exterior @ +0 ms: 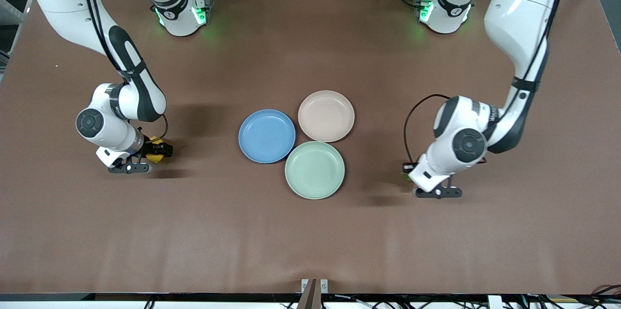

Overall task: Place lemon and lettuce in plates
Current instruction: 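Carry the lettuce over the beige plate with the left gripper and release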

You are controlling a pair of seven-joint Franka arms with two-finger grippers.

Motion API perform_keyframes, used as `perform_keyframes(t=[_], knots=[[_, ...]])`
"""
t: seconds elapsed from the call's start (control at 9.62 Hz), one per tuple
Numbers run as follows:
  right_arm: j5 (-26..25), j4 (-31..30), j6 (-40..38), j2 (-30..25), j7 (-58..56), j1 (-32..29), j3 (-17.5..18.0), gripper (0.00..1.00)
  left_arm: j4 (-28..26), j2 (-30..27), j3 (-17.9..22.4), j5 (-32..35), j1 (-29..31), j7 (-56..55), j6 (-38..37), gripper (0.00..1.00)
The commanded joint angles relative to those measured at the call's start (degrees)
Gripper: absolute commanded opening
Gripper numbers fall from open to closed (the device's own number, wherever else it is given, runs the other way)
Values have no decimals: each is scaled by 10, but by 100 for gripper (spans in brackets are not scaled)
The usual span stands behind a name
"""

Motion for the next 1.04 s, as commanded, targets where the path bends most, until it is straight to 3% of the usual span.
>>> perform_keyframes(t=[0.0, 0.31, 0.52, 0.94], knots=[[13, -6, 9, -1, -13, -3, 4, 94, -14, -23, 3, 3, -48, -75, -22, 0], [13, -6, 8, -1, -19, -4, 4, 67, -15, -39, 2, 3, -97, -120, -74, 0], [13, -5, 3, -1, -29, -5, 4, 53, -14, -50, -22, 3, -107, -158, -105, 0], [13, 1, -2, -2, -29, -2, 4, 39, -13, -50, -83, 1, -108, -216, -133, 0]])
